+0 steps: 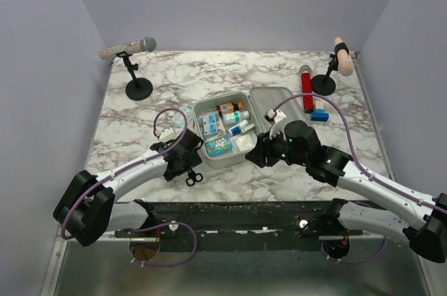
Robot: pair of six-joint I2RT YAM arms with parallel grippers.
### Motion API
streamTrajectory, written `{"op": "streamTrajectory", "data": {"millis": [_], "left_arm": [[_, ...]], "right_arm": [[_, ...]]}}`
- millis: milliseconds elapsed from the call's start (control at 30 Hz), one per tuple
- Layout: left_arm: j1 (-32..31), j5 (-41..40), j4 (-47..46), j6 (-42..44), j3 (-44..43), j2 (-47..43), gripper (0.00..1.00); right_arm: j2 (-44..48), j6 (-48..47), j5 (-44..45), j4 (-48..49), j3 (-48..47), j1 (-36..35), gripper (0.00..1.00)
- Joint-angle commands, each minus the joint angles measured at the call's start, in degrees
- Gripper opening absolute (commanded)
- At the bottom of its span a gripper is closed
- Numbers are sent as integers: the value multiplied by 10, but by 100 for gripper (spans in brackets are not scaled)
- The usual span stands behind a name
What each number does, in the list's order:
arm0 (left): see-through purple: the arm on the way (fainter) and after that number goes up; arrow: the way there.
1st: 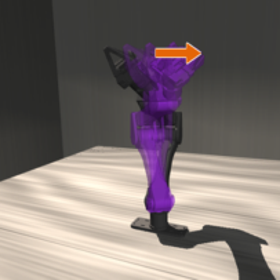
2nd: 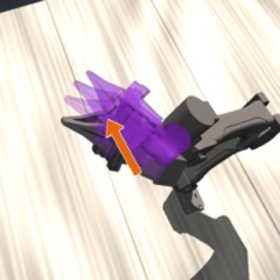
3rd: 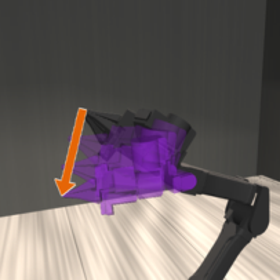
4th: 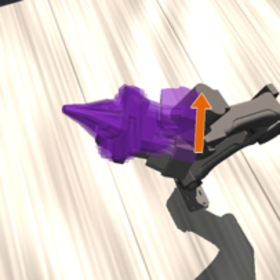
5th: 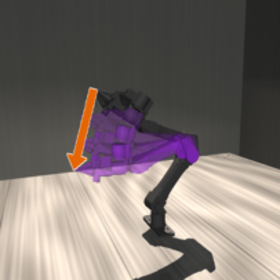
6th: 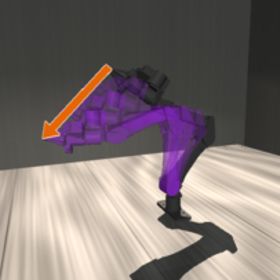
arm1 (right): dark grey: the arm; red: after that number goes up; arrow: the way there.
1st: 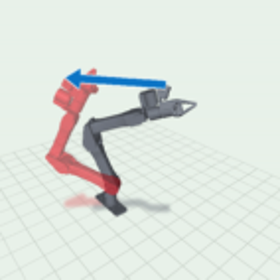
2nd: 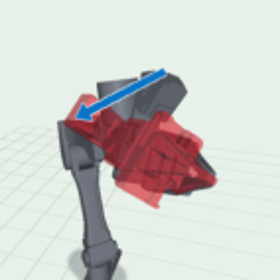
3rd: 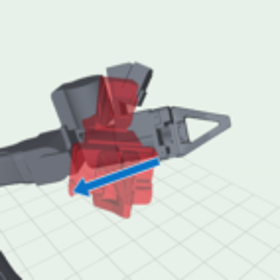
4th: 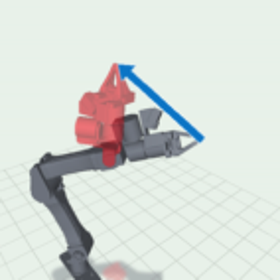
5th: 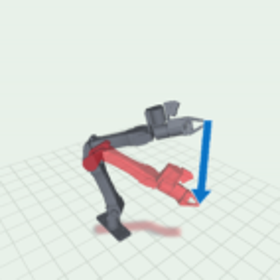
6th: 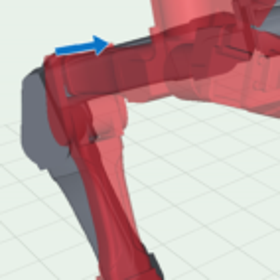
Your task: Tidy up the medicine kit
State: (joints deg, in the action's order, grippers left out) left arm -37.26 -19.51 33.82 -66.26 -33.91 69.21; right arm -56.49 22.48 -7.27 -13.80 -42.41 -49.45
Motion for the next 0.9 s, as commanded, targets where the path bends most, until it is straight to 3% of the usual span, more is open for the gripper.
{"op": "streamTrajectory", "data": {"millis": [0,133,300,500,733,867], "left_arm": [[-4,-15,68,-44,-36,40,99],[-7,-16,85,-60,-59,60,99],[-19,-38,132,-98,-83,94,72],[-23,-44,168,-89,-109,159,73],[-24,-26,113,-49,-80,156,78],[-24,-31,99,-41,-66,138,71]], "right_arm": [[23,-11,27,-19,17,-4,49],[33,-11,30,-19,27,-4,49],[45,-19,42,-19,36,-4,48],[58,-29,59,-27,37,-4,49],[61,-31,55,-28,39,-4,49],[65,-31,60,-31,39,-4,49]]}}
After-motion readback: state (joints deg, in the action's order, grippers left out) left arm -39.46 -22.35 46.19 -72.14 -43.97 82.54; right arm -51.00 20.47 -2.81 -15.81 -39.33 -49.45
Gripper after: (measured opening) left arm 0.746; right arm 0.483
